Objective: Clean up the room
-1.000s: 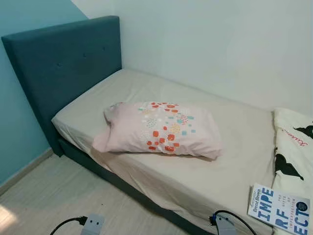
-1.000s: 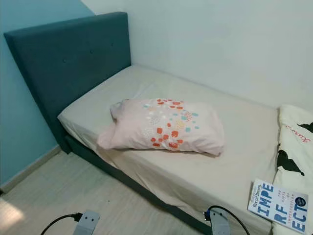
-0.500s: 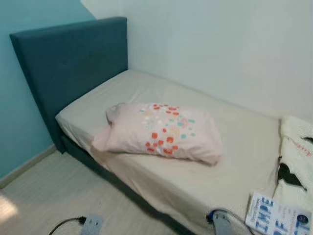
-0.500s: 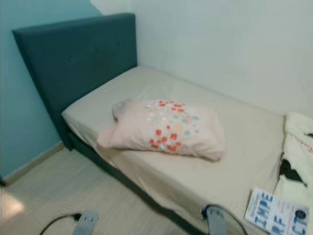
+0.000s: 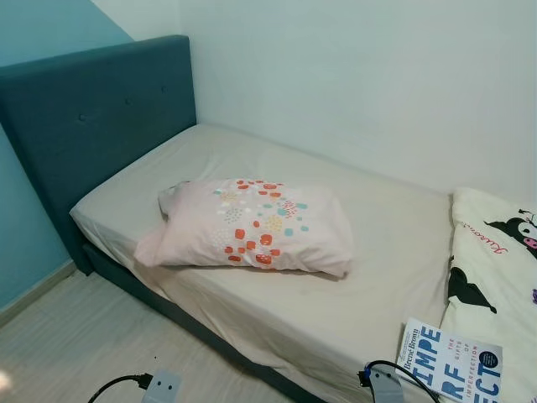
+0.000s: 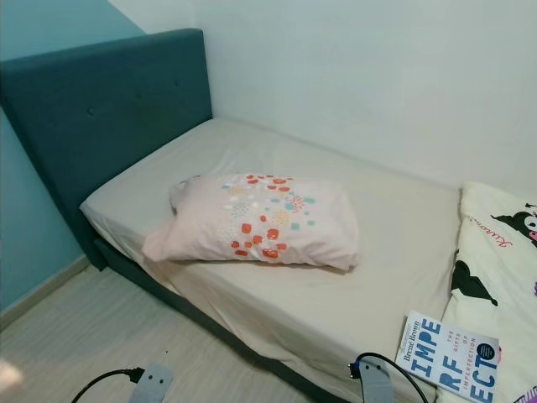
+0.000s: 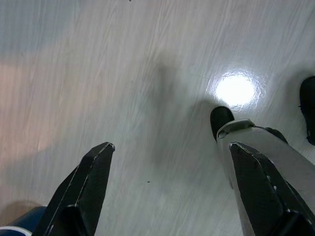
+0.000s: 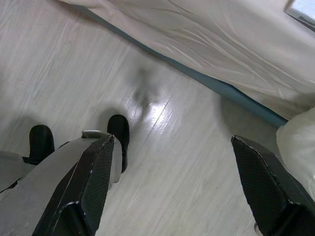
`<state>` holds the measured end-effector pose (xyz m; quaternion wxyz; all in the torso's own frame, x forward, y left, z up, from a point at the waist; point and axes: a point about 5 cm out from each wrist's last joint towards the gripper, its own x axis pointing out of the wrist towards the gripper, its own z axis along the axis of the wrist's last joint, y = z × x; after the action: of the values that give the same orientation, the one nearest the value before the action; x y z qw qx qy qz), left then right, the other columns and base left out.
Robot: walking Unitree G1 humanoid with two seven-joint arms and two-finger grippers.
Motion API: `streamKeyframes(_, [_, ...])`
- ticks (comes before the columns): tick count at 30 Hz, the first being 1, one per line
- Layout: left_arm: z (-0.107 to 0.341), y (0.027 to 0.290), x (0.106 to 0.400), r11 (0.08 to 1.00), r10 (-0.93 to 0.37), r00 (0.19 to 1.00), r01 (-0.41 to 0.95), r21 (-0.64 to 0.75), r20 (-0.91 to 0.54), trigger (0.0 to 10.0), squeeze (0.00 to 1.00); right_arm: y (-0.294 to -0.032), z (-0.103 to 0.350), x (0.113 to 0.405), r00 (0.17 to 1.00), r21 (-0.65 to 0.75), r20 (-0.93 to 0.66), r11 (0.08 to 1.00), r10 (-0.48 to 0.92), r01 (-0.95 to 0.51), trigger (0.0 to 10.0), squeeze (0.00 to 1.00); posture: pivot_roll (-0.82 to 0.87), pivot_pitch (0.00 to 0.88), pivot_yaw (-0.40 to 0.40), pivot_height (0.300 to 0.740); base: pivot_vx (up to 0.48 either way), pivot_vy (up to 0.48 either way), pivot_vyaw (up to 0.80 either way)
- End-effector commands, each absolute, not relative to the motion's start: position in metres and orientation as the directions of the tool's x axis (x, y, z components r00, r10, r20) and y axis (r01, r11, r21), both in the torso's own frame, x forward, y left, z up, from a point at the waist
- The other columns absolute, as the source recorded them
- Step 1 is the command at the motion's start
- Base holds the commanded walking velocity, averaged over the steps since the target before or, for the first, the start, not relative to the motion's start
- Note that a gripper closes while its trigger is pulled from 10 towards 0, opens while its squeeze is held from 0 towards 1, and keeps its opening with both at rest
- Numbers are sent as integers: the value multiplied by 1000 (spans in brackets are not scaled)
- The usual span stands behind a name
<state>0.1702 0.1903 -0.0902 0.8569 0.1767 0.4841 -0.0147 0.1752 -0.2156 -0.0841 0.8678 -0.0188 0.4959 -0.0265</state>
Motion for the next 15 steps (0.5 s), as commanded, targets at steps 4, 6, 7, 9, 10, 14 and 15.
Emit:
streamKeyframes(4, [-87, 195, 176, 939, 144, 549, 187, 290, -823, 10000, 0, -215, -83, 177, 521, -55, -852, 998, -55, 16, 10000, 0, 44, 0, -66, 740, 171, 0, 0])
streamKeyframes(6, [-86, 196, 177, 938, 143, 553, 189, 291, -821, 10000, 0, -214, -82, 179, 531, -42, -846, 999, -38, 4, 10000, 0, 44, 0, -66, 740, 373, 0, 391])
streamKeyframes(7, [-86, 196, 177, 938, 143, 553, 189, 291, -821, 10000, 0, -214, -82, 179, 531, -42, -846, 999, -38, 4, 10000, 0, 44, 0, -66, 740, 405, 0, 781])
streamKeyframes(9, [-86, 196, 177, 935, 143, 555, 195, 295, -819, 10000, 0, -213, -81, 181, 542, -22, -840, 1000, -17, -4, 10000, 0, 44, 0, -66, 740, 411, 0, 769])
streamKeyframes(10, [-86, 196, 177, 935, 143, 556, 197, 297, -819, 10000, 0, -212, -81, 182, 547, -15, -837, 1000, -10, -4, 10000, 0, 44, 0, -66, 740, 416, 0, 763])
streamKeyframes(14, [-86, 195, 178, 933, 141, 559, 203, 299, -817, 10000, 0, -211, -80, 183, 551, -5, -835, 1000, -4, -1, 10000, 0, 44, 0, -66, 740, 415, 0, 756])
streamKeyframes(15, [-85, 195, 179, 932, 140, 559, 203, 299, -817, 10000, 0, -211, -80, 183, 551, -5, -835, 1000, -3, -1, 10000, 0, 44, 0, -66, 740, 416, 0, 756])
